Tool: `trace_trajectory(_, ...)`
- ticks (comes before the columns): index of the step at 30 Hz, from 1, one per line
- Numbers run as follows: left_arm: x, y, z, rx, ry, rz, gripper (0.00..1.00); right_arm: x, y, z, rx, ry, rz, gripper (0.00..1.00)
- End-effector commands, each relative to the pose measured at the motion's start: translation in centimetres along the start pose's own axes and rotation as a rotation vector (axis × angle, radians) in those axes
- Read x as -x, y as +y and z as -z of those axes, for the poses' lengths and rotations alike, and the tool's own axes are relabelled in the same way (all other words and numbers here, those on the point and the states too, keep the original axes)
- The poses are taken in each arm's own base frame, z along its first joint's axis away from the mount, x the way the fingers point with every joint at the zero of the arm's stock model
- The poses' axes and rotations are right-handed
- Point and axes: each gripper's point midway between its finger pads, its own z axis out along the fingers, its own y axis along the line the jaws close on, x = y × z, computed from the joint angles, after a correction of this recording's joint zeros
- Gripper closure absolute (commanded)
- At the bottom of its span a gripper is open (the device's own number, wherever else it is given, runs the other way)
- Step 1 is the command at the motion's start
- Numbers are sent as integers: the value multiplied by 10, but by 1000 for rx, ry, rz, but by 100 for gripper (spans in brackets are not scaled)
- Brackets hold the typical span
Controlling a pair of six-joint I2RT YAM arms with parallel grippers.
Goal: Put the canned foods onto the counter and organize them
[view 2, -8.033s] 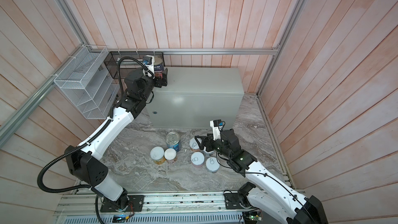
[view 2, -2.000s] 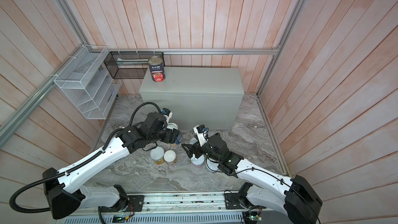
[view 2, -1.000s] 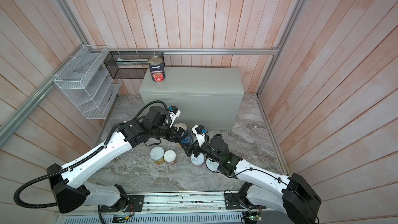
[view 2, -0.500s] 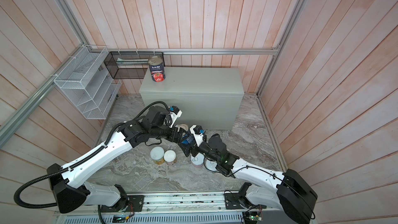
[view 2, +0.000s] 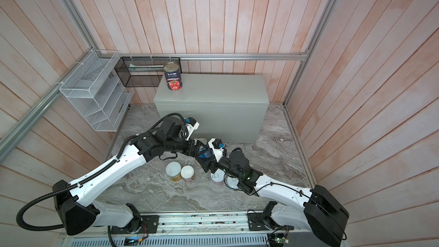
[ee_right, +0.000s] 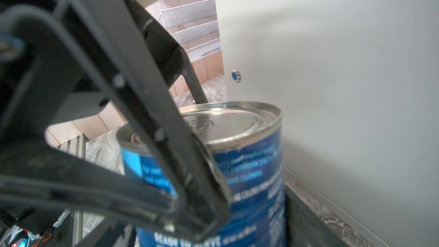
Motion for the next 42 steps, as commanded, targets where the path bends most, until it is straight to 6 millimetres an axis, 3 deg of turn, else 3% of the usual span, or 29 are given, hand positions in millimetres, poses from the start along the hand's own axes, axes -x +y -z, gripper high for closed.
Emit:
trace_trajectory(1, 41, -30, 24, -118, -172, -42, 45, 9, -6, 1, -36, -45, -32, 28)
trace_trajectory(4, 40, -26, 22, -110, -175, -20, 15, 11, -6, 1, -35, -48, -42, 29)
trace_trajectory(6, 41, -16, 23, -85, -184, 6, 8, 9, -8, 1, -48, -46, -50, 30)
trace_trajectory(10, 43, 0, 27, -63, -211, 54, 5, 9, -10, 1, -56, -46, -60, 31)
trace_trajectory(17, 43, 10, 33, -51, -245, 82, 0, 9, -14, 0, -77, -53, -77, 34)
trace_trajectory(26, 40, 34, 35, 19, -279, 119, 0, 15, -15, 2, -87, -63, -95, 34)
trace_trajectory(34, 42, 55, 66, 132, -420, 121, 0, 46, -4, 3, -58, -75, -80, 34)
trace_trajectory(42, 23, 83, 92, 264, -527, 162, 0, 86, 10, -7, 4, -125, -84, 34)
